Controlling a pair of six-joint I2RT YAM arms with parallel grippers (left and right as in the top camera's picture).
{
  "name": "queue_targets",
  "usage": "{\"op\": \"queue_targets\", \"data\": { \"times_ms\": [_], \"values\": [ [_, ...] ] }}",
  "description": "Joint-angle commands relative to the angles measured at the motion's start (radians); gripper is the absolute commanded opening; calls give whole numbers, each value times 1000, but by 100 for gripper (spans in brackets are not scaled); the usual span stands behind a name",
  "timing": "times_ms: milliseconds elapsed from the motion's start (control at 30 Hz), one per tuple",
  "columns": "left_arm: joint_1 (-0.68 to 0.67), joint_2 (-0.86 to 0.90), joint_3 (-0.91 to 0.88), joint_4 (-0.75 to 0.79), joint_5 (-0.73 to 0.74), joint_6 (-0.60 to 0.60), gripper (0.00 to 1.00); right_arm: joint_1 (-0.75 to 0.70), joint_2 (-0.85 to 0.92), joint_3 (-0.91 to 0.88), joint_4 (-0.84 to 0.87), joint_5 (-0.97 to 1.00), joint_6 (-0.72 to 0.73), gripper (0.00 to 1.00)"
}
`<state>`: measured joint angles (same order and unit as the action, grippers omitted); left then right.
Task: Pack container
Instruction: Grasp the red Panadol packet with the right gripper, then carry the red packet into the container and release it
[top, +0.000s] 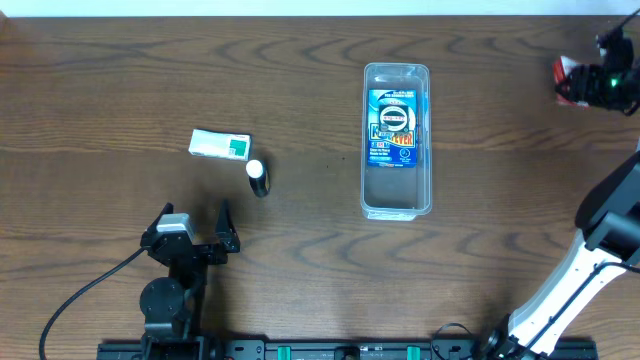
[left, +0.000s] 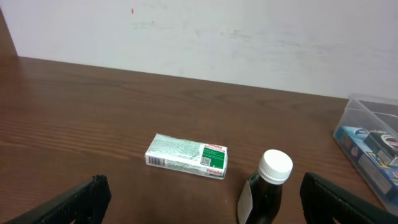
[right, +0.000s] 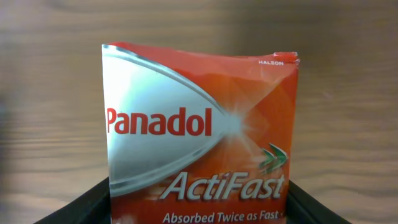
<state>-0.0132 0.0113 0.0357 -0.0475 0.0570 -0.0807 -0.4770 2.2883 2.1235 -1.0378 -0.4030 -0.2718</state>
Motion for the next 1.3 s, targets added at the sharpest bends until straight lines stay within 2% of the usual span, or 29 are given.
{"op": "queue_targets", "data": {
  "times_ms": [0,267,600,933,1167,1267],
  "values": [
    [5,-1,-32,-16,11,6,98,78,-78,85,-84,-151,65,63],
    [5,-1,-32,-16,11,6,98,281,-242,109,-227,-140,179,66],
    [5,-1,-32,-16,11,6,98,581,-278,65,-265,179,435,68],
    [5,-1,-32,-16,11,6,98,770,-274,-166,-108,443,666,68],
    [5,-1,-32,-16,10,6,98,806,-274,-343,30,499,770,70],
    [5,-1,-32,-16,11,6,98,805,-274,-402,100,504,772,70]
  ]
}}
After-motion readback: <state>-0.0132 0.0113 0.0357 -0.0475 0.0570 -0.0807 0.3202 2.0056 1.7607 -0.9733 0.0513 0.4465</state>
